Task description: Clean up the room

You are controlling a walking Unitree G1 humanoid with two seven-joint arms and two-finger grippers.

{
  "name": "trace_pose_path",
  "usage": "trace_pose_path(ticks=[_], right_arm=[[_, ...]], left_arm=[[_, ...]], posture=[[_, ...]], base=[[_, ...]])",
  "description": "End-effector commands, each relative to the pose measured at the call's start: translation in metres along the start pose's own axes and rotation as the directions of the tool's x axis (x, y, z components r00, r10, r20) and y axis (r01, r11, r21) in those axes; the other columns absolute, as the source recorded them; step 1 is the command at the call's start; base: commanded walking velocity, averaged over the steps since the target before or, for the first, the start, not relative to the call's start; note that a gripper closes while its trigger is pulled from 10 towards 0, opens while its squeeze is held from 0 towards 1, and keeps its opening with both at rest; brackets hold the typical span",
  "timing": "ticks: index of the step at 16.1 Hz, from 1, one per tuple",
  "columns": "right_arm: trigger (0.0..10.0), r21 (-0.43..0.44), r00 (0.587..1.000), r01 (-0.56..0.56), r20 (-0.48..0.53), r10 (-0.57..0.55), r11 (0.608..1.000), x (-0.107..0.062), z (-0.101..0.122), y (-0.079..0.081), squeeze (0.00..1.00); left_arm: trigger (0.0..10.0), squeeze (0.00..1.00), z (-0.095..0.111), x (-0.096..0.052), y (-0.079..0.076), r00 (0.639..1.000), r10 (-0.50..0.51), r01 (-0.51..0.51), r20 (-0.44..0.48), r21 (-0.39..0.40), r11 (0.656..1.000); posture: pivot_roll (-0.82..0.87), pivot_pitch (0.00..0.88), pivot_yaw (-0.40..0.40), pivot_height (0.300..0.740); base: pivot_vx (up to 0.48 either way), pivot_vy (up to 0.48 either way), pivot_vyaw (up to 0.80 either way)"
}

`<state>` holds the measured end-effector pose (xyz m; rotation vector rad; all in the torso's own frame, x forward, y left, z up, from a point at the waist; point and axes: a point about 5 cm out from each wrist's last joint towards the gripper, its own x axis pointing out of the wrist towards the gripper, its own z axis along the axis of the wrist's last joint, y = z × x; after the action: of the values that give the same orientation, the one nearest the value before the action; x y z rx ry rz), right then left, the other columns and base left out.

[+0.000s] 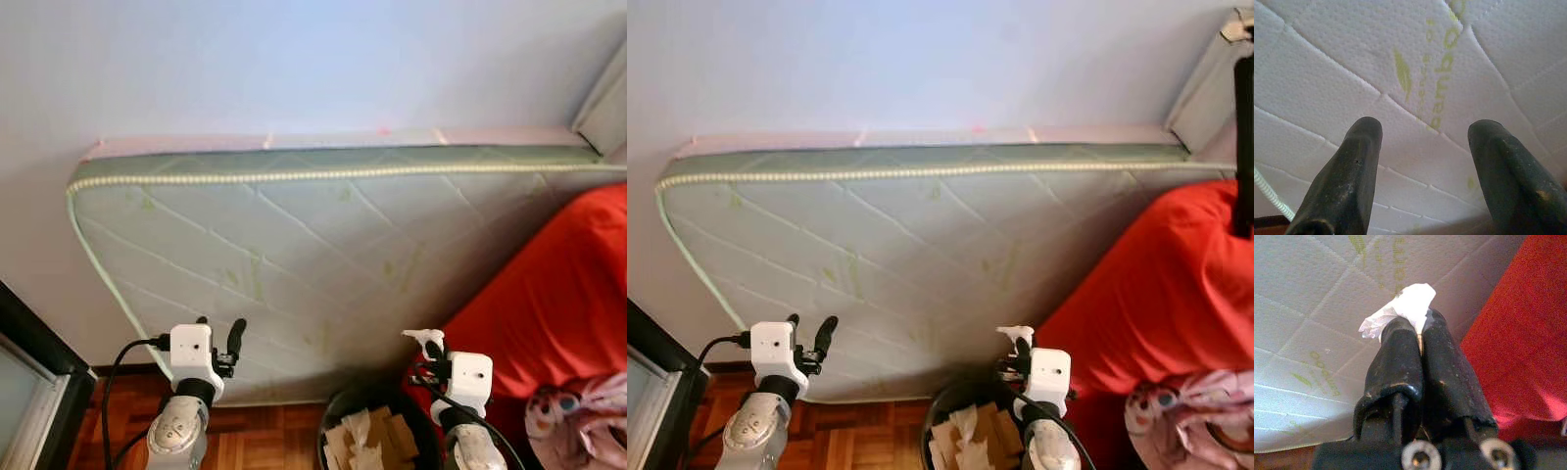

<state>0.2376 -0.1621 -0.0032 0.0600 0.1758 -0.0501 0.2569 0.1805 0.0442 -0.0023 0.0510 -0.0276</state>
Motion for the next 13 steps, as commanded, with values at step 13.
trace_pose_path(ticks=[13], right_arm=[[10.0, -0.015, 0.997, -0.043, -0.059, 0.042, 0.999, 0.008, -0.0021, 0.0014, 0.0]], left_arm=[[10.0, 0.0, -0.0002, -0.0015, 0.0, 1.0, 0.019, -0.019, -0.025, -0.034, 0.999]], posture=[[0.02, 0.064, -0.045, 0.655]], base=[[0.0, 0.0, 0.0]])
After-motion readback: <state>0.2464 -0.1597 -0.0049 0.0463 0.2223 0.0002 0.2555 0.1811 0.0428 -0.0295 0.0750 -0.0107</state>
